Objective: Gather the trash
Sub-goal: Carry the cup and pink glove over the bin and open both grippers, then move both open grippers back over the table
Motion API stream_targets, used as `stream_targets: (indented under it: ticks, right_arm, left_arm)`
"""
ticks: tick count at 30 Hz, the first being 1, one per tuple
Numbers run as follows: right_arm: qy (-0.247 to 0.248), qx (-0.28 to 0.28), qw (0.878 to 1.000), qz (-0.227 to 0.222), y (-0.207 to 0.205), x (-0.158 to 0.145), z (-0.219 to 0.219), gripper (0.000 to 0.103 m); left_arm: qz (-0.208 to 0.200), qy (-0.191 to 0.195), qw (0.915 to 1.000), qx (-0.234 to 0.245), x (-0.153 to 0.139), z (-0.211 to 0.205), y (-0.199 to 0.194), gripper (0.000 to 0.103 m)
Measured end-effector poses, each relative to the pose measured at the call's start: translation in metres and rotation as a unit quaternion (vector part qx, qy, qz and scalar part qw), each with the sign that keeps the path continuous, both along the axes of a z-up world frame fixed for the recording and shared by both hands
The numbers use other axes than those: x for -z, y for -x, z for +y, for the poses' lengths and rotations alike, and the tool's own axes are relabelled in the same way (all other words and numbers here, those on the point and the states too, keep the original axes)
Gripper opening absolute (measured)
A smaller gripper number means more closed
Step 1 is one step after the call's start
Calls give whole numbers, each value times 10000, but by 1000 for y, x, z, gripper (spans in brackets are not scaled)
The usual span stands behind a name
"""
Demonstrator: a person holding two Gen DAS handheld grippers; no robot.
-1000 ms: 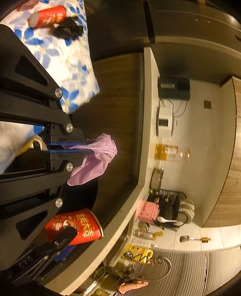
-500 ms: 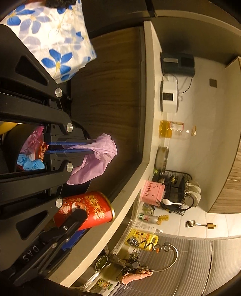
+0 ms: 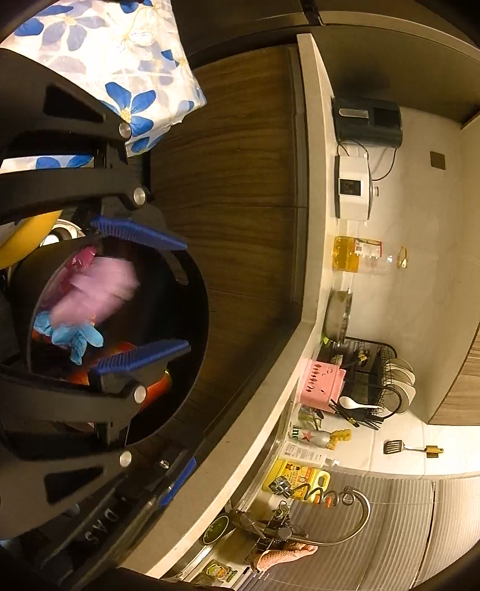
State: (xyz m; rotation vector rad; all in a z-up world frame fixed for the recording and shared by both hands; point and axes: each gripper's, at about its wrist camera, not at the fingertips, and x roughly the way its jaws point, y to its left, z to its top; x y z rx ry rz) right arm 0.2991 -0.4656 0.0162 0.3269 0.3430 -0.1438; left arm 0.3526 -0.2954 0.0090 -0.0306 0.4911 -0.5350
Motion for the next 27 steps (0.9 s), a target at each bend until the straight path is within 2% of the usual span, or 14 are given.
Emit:
stream_targets:
  ticks: [4, 6, 9, 14, 16, 22, 27]
  right_arm:
    - [-25, 52, 10000, 61, 3, 2, -3, 60]
    - [-7, 89, 9999, 99, 6, 4, -2, 67]
    - [87, 118, 9998, 149, 10, 4, 2, 75]
    - [392, 188, 9988, 217, 23, 7, 18, 85]
    - [513, 204, 9982, 244, 30, 8, 25, 86]
    - [983, 259, 9944, 298, 52, 9, 52, 88]
    - [1185, 205, 9923, 294, 73, 8, 74, 89]
  left_arm:
    - [61, 39, 9999, -122, 4, 7, 0, 69]
    - [78, 28, 9998, -201, 6, 12, 2, 74]
    - [46, -130, 9992, -385, 8, 20, 8, 83]
    - [-74, -422, 9964, -733, 9, 37, 25, 91]
    - [-135, -497, 9949, -862, 8, 43, 32, 97]
    - [-363, -685, 9892, -1241, 1, 63, 63, 97]
    - [-251, -690, 9869, -1436, 0, 85, 83, 97]
